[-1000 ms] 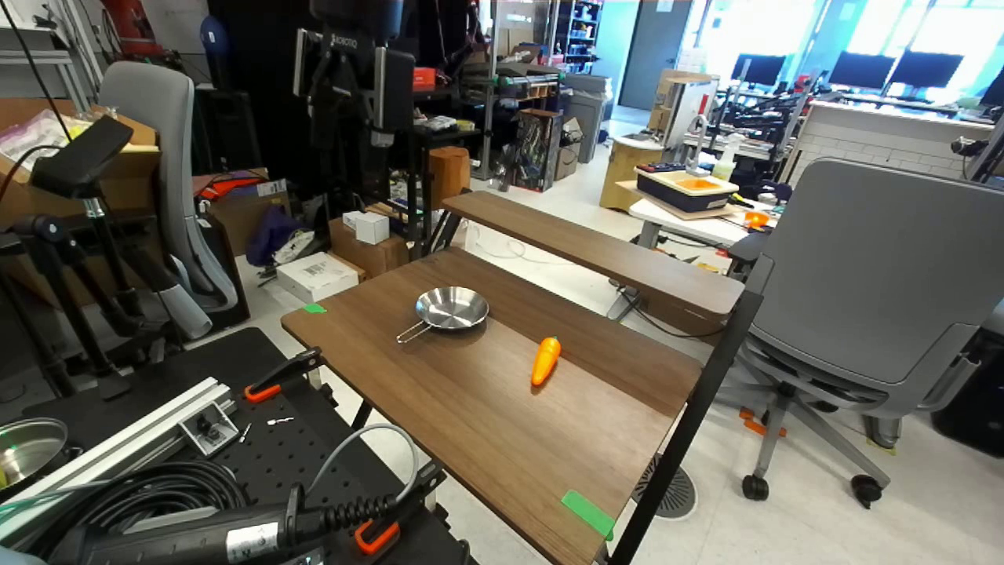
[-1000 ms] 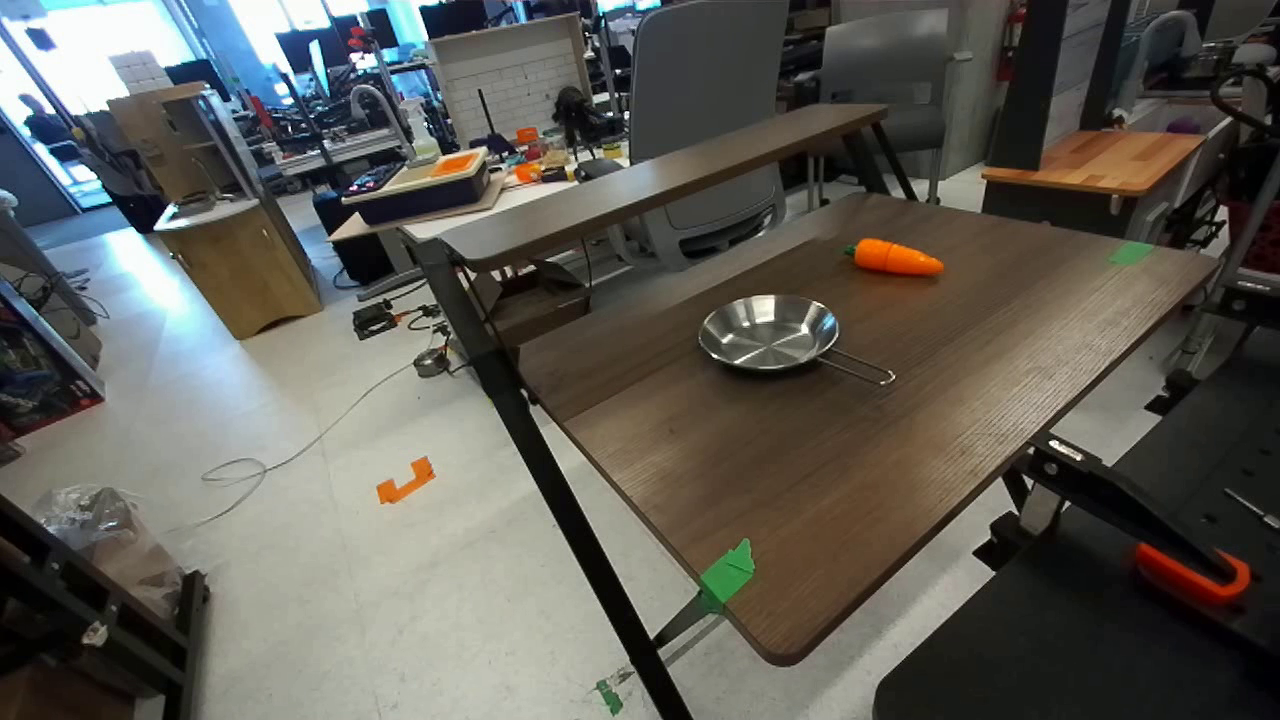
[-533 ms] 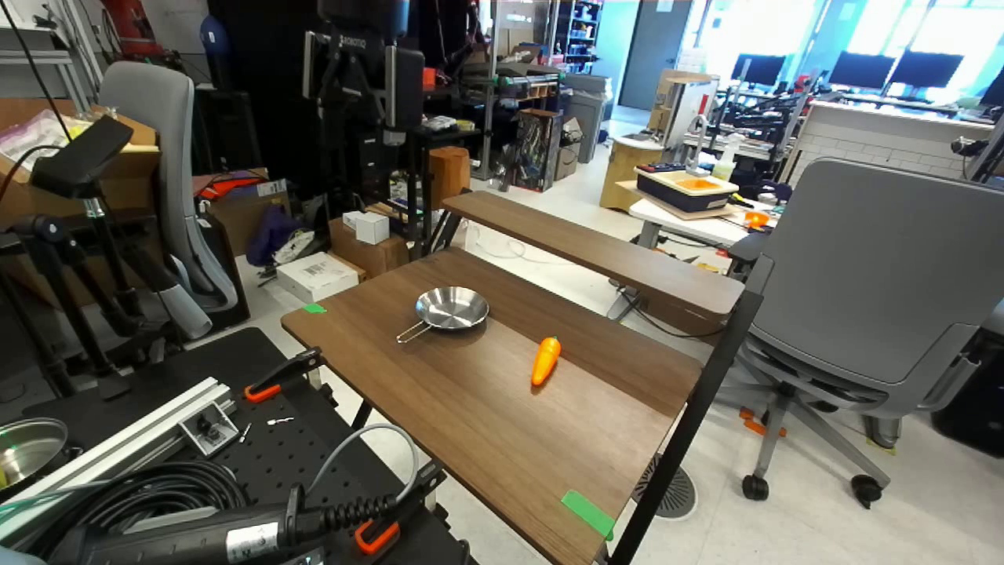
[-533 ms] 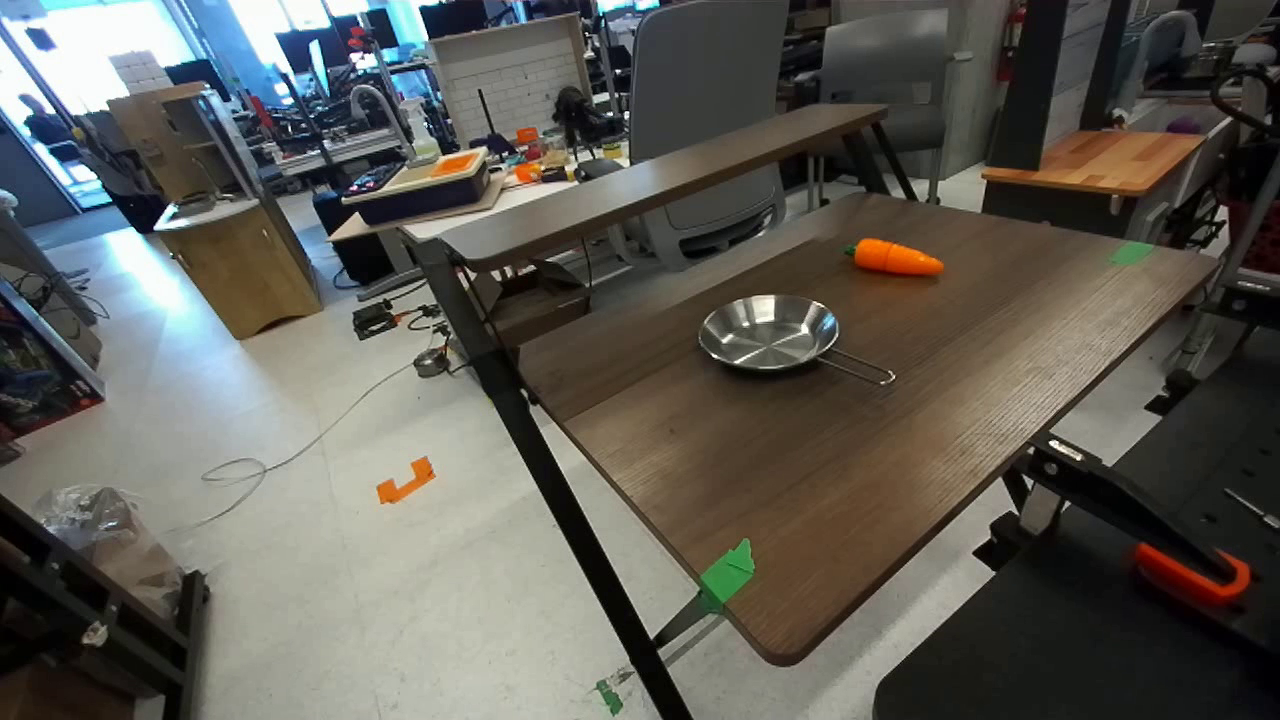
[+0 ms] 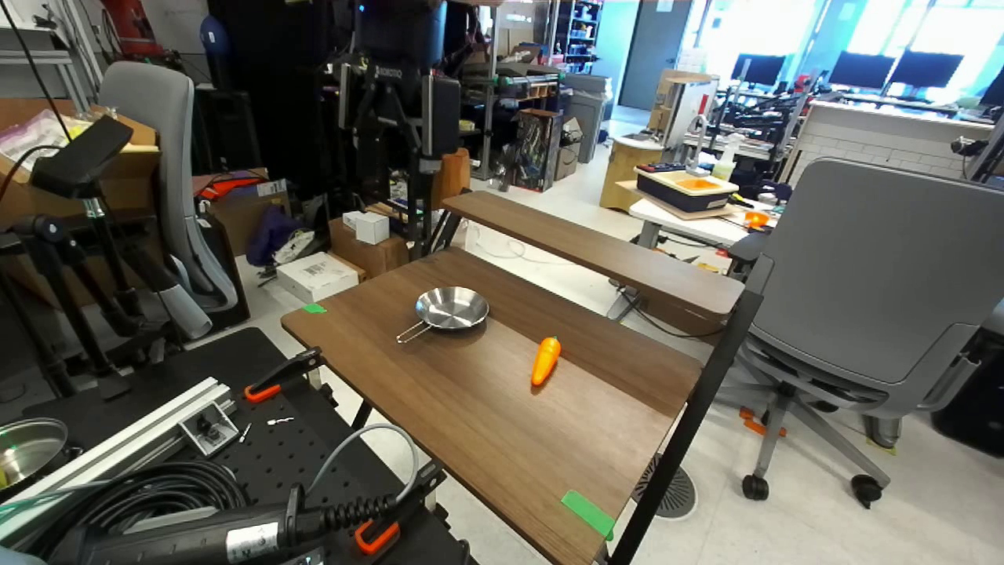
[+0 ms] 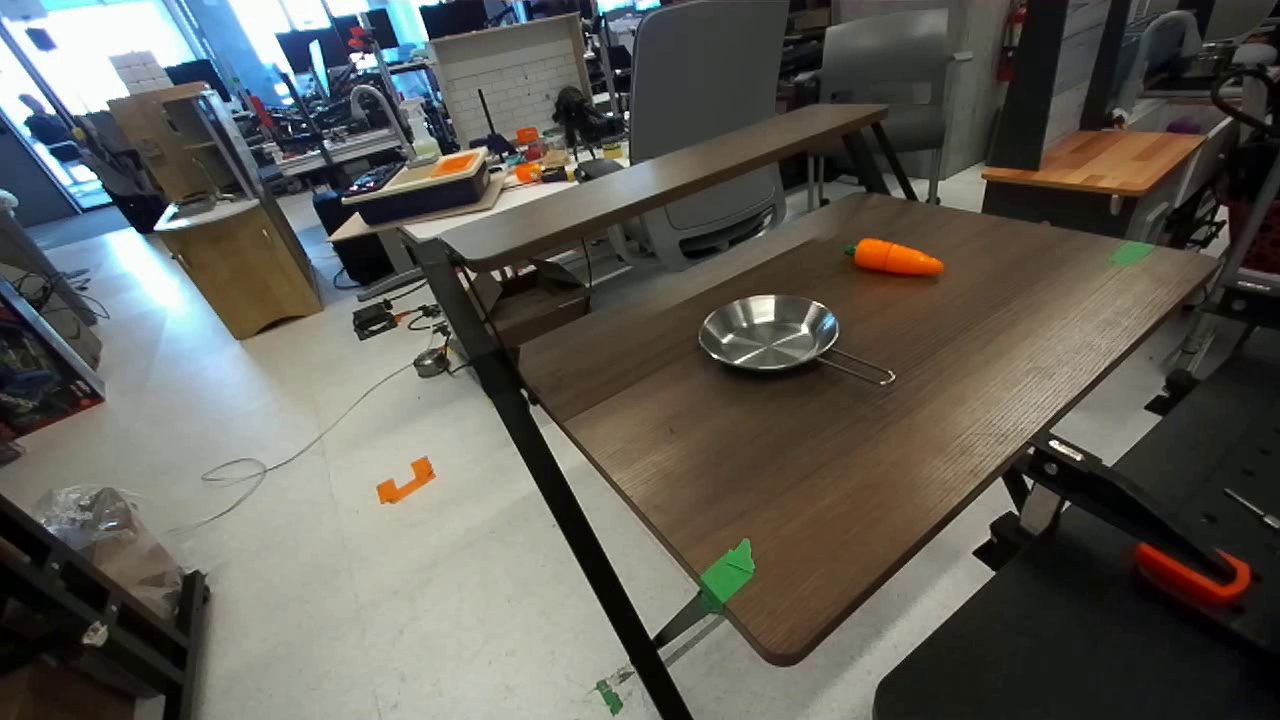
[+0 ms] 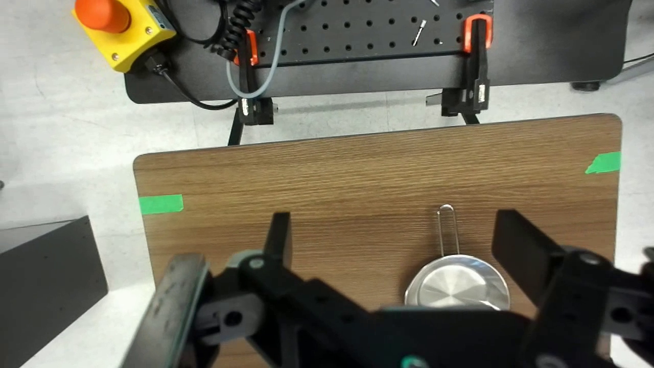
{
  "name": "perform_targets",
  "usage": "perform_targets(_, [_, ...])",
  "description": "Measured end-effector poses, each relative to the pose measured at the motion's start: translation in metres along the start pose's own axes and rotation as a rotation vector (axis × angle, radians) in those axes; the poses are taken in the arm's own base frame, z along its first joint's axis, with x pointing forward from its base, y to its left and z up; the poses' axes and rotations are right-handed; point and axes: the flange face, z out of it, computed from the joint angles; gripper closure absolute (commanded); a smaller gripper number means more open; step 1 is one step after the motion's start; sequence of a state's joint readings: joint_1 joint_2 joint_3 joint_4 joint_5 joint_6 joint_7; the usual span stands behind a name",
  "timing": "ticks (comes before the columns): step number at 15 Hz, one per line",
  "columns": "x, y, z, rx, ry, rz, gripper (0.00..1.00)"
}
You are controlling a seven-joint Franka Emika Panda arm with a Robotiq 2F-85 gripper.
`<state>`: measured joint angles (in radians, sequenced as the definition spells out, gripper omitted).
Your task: Put the orange object in the pan
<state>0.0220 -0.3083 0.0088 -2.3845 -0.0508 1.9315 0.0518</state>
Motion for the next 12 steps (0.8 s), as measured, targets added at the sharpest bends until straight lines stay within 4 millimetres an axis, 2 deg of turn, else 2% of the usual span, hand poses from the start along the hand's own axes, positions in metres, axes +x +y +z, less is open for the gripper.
perform_targets(6, [0.016,0.033,0.015,0.007,-0.011,0.067,0.00])
perform_targets(12, [0.033,0.061,0.015,0.013,-0.013,0.119,0.00])
